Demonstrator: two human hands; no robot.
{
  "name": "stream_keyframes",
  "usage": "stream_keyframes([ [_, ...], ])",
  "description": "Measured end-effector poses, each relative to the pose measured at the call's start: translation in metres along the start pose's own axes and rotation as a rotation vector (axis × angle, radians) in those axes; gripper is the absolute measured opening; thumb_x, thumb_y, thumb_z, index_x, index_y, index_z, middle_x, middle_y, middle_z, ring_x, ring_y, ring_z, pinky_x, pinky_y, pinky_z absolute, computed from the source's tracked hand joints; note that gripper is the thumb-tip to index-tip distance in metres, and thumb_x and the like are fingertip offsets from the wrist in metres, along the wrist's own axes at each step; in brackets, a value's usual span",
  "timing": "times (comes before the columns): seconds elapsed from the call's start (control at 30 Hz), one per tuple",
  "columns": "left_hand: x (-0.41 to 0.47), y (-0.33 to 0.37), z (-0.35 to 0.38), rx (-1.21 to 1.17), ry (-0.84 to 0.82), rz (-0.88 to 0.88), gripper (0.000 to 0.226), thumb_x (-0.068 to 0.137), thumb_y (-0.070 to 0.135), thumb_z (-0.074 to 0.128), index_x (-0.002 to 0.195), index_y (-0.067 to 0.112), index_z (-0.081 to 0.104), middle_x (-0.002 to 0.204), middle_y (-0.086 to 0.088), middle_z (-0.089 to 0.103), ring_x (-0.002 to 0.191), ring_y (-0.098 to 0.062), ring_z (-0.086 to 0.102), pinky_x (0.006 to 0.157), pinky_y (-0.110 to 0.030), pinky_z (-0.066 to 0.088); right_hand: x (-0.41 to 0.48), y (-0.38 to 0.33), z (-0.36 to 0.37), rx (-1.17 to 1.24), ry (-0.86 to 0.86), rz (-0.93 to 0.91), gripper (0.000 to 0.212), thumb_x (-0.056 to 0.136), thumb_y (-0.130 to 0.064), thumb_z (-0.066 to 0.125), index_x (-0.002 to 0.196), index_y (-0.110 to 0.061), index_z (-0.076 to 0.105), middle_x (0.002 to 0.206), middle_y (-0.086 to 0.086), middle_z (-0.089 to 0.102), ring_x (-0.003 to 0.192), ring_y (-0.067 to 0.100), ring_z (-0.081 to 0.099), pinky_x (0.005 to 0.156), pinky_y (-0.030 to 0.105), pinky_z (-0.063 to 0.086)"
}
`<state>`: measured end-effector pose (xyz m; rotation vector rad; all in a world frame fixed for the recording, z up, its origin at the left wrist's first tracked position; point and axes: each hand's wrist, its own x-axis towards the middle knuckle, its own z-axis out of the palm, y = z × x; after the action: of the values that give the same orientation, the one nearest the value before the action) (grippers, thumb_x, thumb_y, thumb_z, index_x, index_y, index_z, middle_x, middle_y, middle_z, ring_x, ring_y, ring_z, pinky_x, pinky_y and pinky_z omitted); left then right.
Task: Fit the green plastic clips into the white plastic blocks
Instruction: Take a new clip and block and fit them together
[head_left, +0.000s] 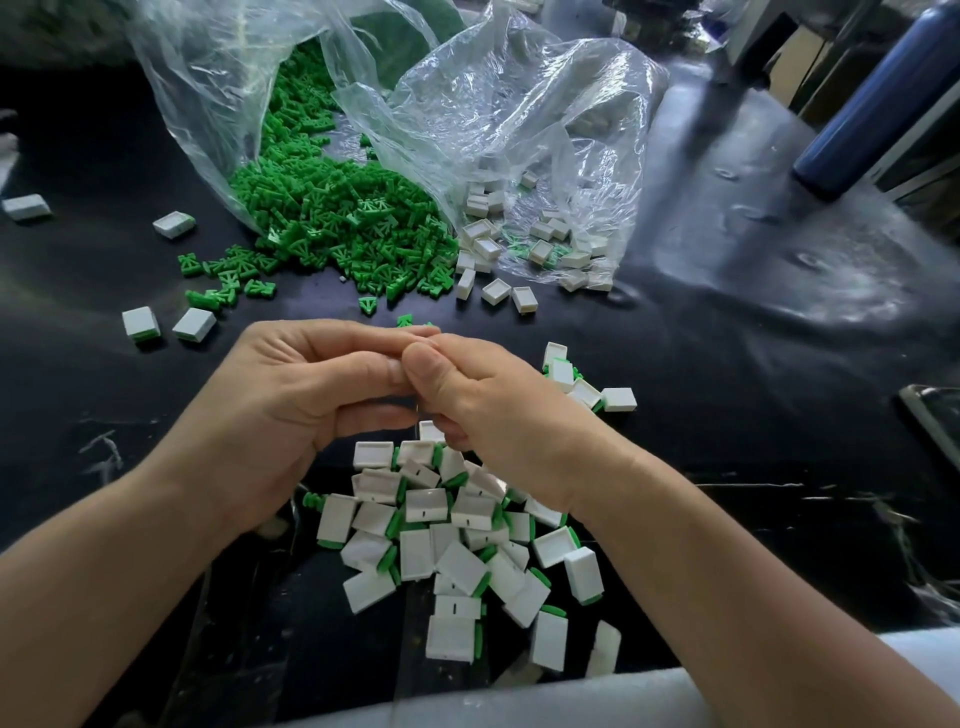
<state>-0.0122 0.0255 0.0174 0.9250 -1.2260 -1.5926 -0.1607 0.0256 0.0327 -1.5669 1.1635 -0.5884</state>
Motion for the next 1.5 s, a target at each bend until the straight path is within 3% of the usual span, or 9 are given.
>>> stream_keyframes([
  [0.2,0.0006,-0.0005,-0.0017,-0.023,0.016,-0.031,0.048,0.036,0.036,0.087,0.079,0.016,0.078,0.091,-0.006,0.074,0.071,-0.015,0.071,0.054,-0.019,0.055,0.0029,0.0012,0.0018,-0.101,0.029,-0.015,0.037,0.1,-0.025,0.033,0.123,-0.005,0.053,0.07,-0.018,0.034,0.062,-0.005,0.031,0.06,0.017,0.026],
  [0.33,0.0015,-0.0003,0.0001,-0.015,0.051,-0.069,0.029,0.047,0.003,0.075,0.074,0.014,0.077,0.089,-0.004,0.075,0.065,-0.012,0.07,0.047,-0.018,0.053,0.0025,0.0021,0.0025,-0.093,0.037,-0.014,0.036,0.1,-0.025,0.034,0.122,-0.006,0.054,0.069,-0.017,0.035,0.062,-0.005,0.031,0.059,0.019,0.026],
  [0.57,0.0014,0.0009,0.0049,-0.051,0.102,-0.081,0.02,0.052,0.014,0.064,0.067,0.01,0.076,0.09,-0.002,0.074,0.062,-0.011,0.069,0.045,-0.017,0.052,0.0007,0.0005,0.0044,-0.076,0.042,-0.008,0.033,0.1,-0.023,0.035,0.123,-0.014,0.056,0.069,-0.02,0.039,0.058,-0.007,0.035,0.058,0.015,0.026],
  [0.73,0.0016,-0.0004,0.0031,-0.038,0.092,-0.088,0.022,0.053,-0.003,0.068,0.068,0.011,0.076,0.092,-0.003,0.074,0.064,-0.012,0.069,0.045,-0.018,0.052,-0.0007,-0.0011,0.0043,-0.105,0.037,-0.001,0.034,0.1,-0.025,0.034,0.126,-0.015,0.054,0.075,-0.017,0.044,0.063,-0.004,0.037,0.06,0.016,0.029],
  [0.87,0.002,-0.0009,0.0048,-0.063,0.103,-0.085,0.023,0.045,0.006,0.071,0.067,0.011,0.076,0.09,-0.003,0.074,0.063,-0.012,0.069,0.044,-0.018,0.051,-0.0024,-0.0005,0.0049,-0.102,0.047,0.017,0.034,0.099,-0.026,0.034,0.125,-0.02,0.055,0.114,-0.004,0.06,0.1,0.007,0.052,0.08,0.021,0.039],
  [0.93,0.0019,-0.001,0.0065,-0.073,0.115,-0.085,0.02,0.049,0.015,0.065,0.066,0.012,0.076,0.088,-0.003,0.075,0.062,-0.012,0.069,0.043,-0.018,0.051,-0.0031,0.0006,0.0049,-0.084,0.054,0.019,0.032,0.099,-0.026,0.034,0.122,-0.022,0.056,0.119,-0.005,0.06,0.106,0.007,0.051,0.081,0.015,0.038],
  [1.13,0.0019,-0.0013,0.0078,-0.078,0.134,-0.086,0.021,0.051,0.015,0.064,0.068,0.012,0.076,0.086,-0.003,0.075,0.062,-0.012,0.069,0.043,-0.017,0.049,-0.0002,0.0037,0.0053,-0.075,0.078,-0.011,0.028,0.099,-0.026,0.035,0.114,-0.024,0.059,0.085,-0.019,0.054,0.074,-0.008,0.047,0.062,0.002,0.034],
  [1.4,0.002,-0.001,0.0035,-0.079,0.089,-0.071,0.033,0.041,-0.001,0.072,0.07,0.013,0.077,0.086,-0.004,0.075,0.064,-0.013,0.07,0.046,-0.018,0.052,0.0016,0.0052,0.0049,-0.026,0.09,-0.04,0.031,0.1,-0.024,0.035,0.119,-0.018,0.059,0.075,-0.021,0.051,0.065,-0.01,0.045,0.061,0.005,0.035],
  [1.5,0.0015,0.0,0.0034,-0.041,0.051,-0.073,0.034,0.041,0.007,0.077,0.074,0.016,0.077,0.078,-0.01,0.074,0.064,-0.017,0.07,0.046,-0.019,0.052,-0.0003,0.0027,0.0,0.182,-0.009,-0.004,0.03,0.101,-0.024,0.033,0.093,-0.023,0.062,0.053,-0.019,0.048,0.05,-0.005,0.044,0.053,0.011,0.031],
])
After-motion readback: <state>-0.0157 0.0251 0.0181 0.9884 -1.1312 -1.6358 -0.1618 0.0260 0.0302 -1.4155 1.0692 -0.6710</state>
